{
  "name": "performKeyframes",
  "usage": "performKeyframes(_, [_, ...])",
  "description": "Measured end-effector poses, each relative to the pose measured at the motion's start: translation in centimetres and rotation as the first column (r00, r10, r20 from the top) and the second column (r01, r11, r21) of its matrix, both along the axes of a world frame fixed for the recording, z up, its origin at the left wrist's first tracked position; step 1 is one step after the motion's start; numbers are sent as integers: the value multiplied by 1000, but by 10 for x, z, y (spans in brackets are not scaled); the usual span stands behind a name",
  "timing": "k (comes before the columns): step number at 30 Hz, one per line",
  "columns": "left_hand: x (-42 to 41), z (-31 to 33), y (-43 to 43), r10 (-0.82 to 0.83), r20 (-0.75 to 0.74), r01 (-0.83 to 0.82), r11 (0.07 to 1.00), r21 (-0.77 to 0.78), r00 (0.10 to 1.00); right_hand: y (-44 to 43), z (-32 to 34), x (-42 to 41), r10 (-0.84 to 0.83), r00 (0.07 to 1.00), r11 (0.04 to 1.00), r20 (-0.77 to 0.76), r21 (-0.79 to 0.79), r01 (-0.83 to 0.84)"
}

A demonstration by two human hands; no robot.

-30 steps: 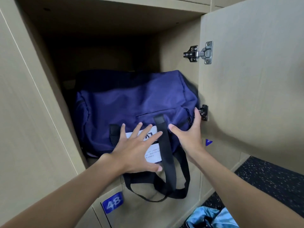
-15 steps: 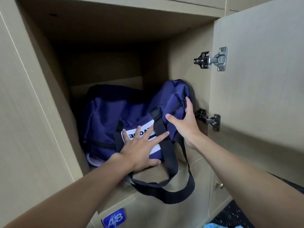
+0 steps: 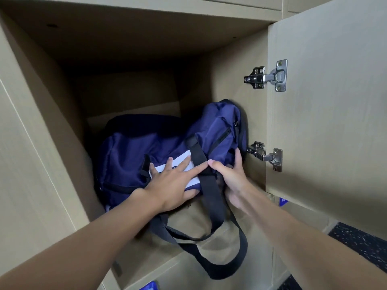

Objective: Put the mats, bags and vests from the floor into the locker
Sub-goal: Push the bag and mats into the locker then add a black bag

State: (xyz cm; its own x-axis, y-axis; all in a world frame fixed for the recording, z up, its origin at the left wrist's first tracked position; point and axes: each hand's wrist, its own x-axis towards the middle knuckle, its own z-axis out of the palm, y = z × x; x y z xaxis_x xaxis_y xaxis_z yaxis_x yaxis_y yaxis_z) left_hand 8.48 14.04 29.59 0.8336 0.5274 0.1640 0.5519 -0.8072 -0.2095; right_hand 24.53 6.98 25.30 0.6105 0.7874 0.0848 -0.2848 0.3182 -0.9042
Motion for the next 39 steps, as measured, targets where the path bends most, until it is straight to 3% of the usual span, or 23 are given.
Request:
performKeyframes(6, [7, 38, 7, 94, 169, -91, 996, -21, 981, 32, 60, 10, -10, 979, 992, 202, 124, -15])
performKeyframes(10, [9, 58, 19, 222, 260, -214, 975, -60, 940, 67, 75, 27, -57, 984, 992, 166, 121, 37])
performKeyframes(14, [10, 59, 13, 164, 273, -104, 970, -220, 948, 68, 48, 35, -14, 977, 998, 212, -52, 26])
performKeyframes(17, [11, 58, -3, 110, 357, 12, 946, -323, 928, 59, 33, 32, -2, 989, 998, 148, -61, 11])
performKeyframes(19, [9, 59, -13, 48, 303, 57, 943, -329, 952, 48, 25, 28, -14, 992, 997, 128, -76, 23])
performKeyframes(21, [3, 57, -20, 1, 159, 50, 948, -314, 987, 25, 19, 19, 26, 994, 994, 105, -105, -15])
performKeyframes(24, [-4, 44, -21, -34, -21, 28, 969, -247, 999, -16, 18, -2, 233, 966, 971, 109, -71, -227])
performKeyframes(26, [-8, 34, -16, -49, -44, 39, 981, -192, 998, -29, 17, -7, 301, 950, 953, 85, 1, -302])
performKeyframes(29, [-11, 24, -7, -34, -61, 27, 994, -109, 998, -24, 23, -14, 276, 960, 955, 50, 98, -280])
performKeyframes(35, [-4, 22, 5, 32, -58, -36, 998, -57, 998, 19, 53, -17, 166, 955, 982, 247, 47, -183])
performKeyframes(39, [4, 24, 28, 100, -64, -99, 995, 23, 993, 45, 60, -5, 224, 916, 962, 333, 72, -262])
